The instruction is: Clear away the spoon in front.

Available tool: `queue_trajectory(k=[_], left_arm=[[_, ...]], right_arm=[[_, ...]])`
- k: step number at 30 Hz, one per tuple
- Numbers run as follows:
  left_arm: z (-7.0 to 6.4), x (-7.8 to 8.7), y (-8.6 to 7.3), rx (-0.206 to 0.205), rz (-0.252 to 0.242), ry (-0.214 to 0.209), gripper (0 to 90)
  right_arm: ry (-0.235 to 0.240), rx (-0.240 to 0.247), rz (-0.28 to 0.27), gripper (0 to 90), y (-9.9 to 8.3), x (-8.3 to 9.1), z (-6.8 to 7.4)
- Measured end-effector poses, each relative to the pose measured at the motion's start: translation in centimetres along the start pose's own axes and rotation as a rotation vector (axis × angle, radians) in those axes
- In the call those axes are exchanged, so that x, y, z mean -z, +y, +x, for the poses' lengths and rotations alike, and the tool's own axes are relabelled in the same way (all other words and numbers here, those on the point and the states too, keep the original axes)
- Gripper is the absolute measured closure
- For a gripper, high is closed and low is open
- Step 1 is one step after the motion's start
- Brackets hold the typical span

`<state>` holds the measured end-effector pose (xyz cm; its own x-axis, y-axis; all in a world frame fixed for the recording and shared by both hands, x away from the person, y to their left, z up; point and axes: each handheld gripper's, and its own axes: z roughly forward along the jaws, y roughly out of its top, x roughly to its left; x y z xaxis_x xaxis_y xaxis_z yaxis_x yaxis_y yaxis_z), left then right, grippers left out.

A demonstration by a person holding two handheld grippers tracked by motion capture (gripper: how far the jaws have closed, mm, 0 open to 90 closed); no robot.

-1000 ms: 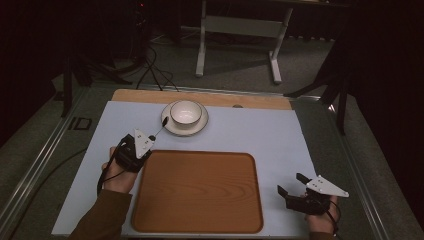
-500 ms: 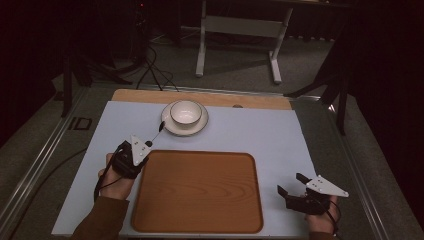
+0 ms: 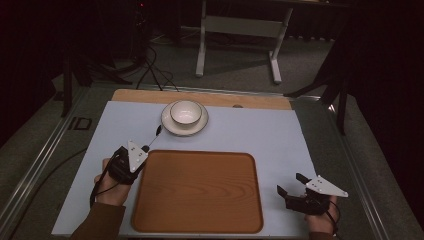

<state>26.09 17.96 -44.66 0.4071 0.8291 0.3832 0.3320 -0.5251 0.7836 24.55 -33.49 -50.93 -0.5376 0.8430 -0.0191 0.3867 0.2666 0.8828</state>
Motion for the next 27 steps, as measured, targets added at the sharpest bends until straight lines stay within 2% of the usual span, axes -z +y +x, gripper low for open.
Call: queue_trajectory(k=[14,18,26,27], left_arm=[[-0.7,0.8,-1.3,-0.001,0.018,-0.010,88.5],[-0.9,1.1,-1.9,0.010,0.018,-0.023,88.4],[-1.5,1.4,-2.6,0.011,0.026,-0.021,88.4],[-1.7,1.5,-3.1,0.011,0.029,-0.014,88.4]], right_arm=[[0.001,0.001,0.001,13.9,0.0,0.0,0.0],[0.001,0.001,0.002,13.9,0.0,0.0,0.0],[0.000,0.000,0.001,13.9,0.0,0.0,0.0],[0.000,0.003,0.001,13.9,0.0,0.0,0.0]])
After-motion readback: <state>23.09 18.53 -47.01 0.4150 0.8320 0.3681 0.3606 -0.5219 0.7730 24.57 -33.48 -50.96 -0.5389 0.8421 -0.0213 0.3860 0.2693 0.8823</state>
